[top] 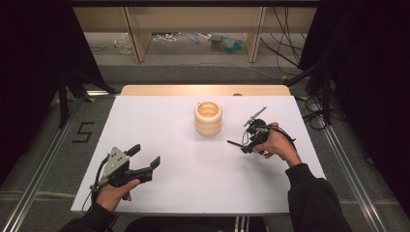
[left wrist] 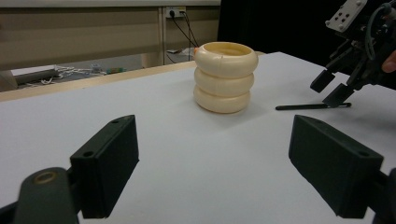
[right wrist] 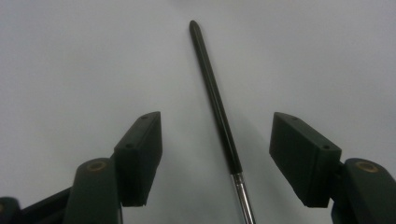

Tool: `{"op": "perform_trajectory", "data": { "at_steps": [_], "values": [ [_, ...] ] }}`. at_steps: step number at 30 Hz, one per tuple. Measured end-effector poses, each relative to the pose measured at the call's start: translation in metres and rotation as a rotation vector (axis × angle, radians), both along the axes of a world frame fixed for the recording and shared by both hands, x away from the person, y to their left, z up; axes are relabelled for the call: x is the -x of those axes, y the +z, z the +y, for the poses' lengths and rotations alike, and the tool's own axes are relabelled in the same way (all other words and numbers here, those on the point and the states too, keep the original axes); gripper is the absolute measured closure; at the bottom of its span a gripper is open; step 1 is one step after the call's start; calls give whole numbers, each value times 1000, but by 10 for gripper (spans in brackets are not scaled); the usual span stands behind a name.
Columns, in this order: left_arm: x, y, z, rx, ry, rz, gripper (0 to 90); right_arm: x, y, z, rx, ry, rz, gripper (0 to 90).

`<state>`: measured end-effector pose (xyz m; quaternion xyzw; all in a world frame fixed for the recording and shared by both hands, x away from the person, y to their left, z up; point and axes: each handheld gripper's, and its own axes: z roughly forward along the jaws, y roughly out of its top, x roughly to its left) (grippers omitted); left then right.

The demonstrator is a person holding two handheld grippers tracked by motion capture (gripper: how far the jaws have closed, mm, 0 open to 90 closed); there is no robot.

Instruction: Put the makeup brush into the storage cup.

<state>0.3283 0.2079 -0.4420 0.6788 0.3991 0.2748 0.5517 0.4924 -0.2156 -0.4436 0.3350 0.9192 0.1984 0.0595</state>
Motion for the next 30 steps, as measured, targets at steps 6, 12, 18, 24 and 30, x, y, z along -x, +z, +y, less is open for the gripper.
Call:
{"op": "perform_trajectory", "data": {
  "at_steps": [6, 12, 18, 24, 30],
  "values": [
    [0, 0, -1, 3, -2, -1, 159, -3, -2, -5, 9, -15, 31, 441],
    [-1, 0, -1, 3, -4, -1, 159, -6, -3, -4, 52, -5, 41, 483],
    [0, 0, -1, 1, -4, -1, 159, -11, 1, 0, 59, 5, 55, 543],
    [0, 0, -1, 2, -3, -2, 159, -13, -3, -1, 78, 19, 74, 581],
    [0, 1, -1, 6, -3, 0, 159, -13, -3, -2, 81, 22, 84, 610]
  ]
}}
